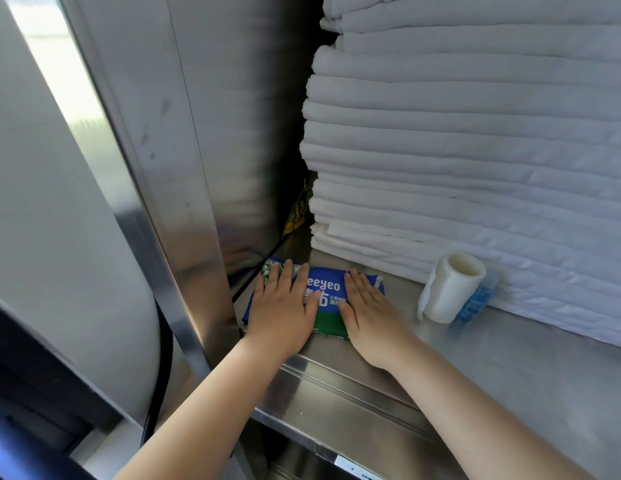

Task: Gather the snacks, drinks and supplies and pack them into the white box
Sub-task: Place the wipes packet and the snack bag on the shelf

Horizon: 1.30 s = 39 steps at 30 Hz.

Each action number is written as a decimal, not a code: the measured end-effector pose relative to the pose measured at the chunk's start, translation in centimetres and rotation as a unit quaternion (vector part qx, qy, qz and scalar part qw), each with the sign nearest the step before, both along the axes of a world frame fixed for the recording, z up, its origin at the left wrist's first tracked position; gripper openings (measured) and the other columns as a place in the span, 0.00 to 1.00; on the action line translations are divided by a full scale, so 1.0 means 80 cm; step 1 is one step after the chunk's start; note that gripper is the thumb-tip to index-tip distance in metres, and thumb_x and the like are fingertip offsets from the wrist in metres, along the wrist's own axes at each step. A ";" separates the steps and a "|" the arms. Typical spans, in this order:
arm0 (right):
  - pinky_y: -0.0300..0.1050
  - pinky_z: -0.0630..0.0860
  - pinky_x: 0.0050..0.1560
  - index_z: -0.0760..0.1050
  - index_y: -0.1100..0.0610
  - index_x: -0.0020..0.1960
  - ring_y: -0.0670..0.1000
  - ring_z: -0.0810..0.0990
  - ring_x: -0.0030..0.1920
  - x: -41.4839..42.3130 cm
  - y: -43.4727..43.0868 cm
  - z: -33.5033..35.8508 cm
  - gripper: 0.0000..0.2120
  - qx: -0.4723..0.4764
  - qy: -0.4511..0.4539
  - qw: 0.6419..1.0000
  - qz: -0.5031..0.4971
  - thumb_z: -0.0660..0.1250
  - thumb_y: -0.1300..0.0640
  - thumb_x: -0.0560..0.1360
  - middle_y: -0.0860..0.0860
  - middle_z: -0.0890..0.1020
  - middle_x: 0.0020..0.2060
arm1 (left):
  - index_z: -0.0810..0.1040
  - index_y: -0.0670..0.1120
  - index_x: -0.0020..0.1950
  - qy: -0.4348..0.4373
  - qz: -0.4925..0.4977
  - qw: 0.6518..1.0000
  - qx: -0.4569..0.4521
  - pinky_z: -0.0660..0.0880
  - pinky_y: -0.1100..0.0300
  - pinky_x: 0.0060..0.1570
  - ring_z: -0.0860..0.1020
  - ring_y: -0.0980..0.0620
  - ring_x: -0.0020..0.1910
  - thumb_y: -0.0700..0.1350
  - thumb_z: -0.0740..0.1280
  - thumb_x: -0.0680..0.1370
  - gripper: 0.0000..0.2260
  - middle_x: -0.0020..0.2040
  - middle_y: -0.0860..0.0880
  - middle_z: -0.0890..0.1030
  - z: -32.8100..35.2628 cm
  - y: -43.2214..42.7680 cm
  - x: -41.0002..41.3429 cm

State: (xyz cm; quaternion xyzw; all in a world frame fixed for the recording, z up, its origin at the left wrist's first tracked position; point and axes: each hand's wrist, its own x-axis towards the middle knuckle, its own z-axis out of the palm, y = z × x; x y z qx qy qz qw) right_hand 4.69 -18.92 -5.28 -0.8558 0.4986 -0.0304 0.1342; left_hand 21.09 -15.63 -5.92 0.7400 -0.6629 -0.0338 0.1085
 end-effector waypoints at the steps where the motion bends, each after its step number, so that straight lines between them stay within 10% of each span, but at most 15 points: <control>1: 0.40 0.39 0.72 0.38 0.56 0.77 0.47 0.41 0.76 -0.004 -0.002 0.005 0.27 -0.001 0.018 1.000 -0.001 0.41 0.46 0.82 0.51 0.42 0.77 | 0.41 0.51 0.77 -0.004 -0.001 1.000 0.012 0.43 0.51 0.73 0.45 0.47 0.76 0.59 0.42 0.81 0.27 0.78 0.47 0.46 0.002 0.007 -0.001; 11: 0.41 0.45 0.72 0.40 0.53 0.77 0.47 0.42 0.76 -0.016 0.033 0.012 0.27 -0.014 0.017 0.995 0.098 0.46 0.49 0.83 0.49 0.42 0.77 | 0.47 0.50 0.76 -0.171 0.014 0.985 0.008 0.44 0.43 0.70 0.59 0.46 0.71 0.65 0.42 0.78 0.31 0.74 0.45 0.60 0.015 0.077 -0.011; 18: 0.33 0.40 0.70 0.42 0.54 0.77 0.44 0.43 0.75 -0.001 -0.013 0.017 0.25 0.004 0.012 0.983 0.185 0.47 0.54 0.83 0.48 0.44 0.77 | 0.36 0.54 0.74 -0.040 -0.155 0.987 -0.009 0.27 0.61 0.66 0.33 0.57 0.72 0.57 0.43 0.81 0.25 0.77 0.52 0.40 0.005 0.079 0.006; 39: 0.46 0.66 0.67 0.48 0.54 0.78 0.55 0.65 0.70 0.112 -0.071 0.077 0.29 -0.076 -0.140 0.982 0.103 0.56 0.59 0.81 0.54 0.58 0.75 | 0.47 0.50 0.77 -0.001 -0.005 0.998 -0.059 0.36 0.56 0.71 0.43 0.52 0.76 0.52 0.45 0.81 0.24 0.78 0.49 0.47 0.000 0.048 -0.012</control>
